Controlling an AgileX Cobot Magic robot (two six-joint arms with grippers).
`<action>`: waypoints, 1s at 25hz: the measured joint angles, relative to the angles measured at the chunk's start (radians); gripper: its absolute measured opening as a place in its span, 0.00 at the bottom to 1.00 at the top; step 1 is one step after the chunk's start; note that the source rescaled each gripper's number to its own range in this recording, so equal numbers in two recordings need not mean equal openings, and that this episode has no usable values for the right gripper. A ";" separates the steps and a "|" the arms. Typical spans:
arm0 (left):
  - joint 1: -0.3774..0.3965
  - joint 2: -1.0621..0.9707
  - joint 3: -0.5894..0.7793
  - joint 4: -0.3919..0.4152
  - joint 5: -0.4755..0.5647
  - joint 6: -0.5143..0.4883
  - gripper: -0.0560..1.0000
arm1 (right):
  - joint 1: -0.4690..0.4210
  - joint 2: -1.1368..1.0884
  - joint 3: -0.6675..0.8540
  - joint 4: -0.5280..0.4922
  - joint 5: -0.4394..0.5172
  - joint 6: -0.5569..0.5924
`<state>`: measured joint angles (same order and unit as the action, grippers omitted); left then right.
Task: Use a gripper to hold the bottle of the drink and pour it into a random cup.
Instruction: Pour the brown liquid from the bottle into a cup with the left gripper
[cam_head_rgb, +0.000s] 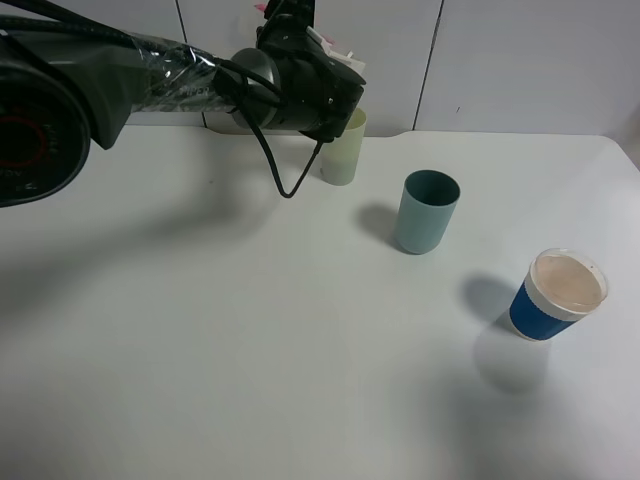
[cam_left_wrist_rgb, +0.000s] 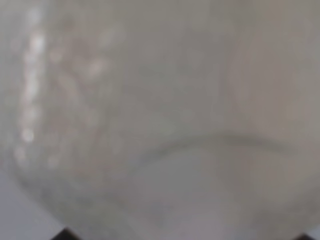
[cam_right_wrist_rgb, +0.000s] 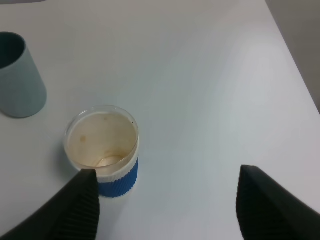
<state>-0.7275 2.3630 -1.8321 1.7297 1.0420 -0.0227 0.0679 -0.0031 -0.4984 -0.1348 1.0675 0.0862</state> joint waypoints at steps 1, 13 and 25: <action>0.000 0.000 0.000 0.000 0.000 0.011 0.05 | 0.000 0.000 0.000 0.000 0.000 0.000; 0.000 0.000 0.000 0.001 -0.011 0.065 0.05 | 0.000 0.000 0.000 0.000 0.000 0.000; 0.000 -0.003 0.000 0.001 -0.049 0.023 0.05 | 0.000 0.000 0.000 0.000 0.000 0.000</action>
<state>-0.7275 2.3597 -1.8321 1.7308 0.9933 0.0000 0.0679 -0.0031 -0.4984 -0.1348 1.0675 0.0862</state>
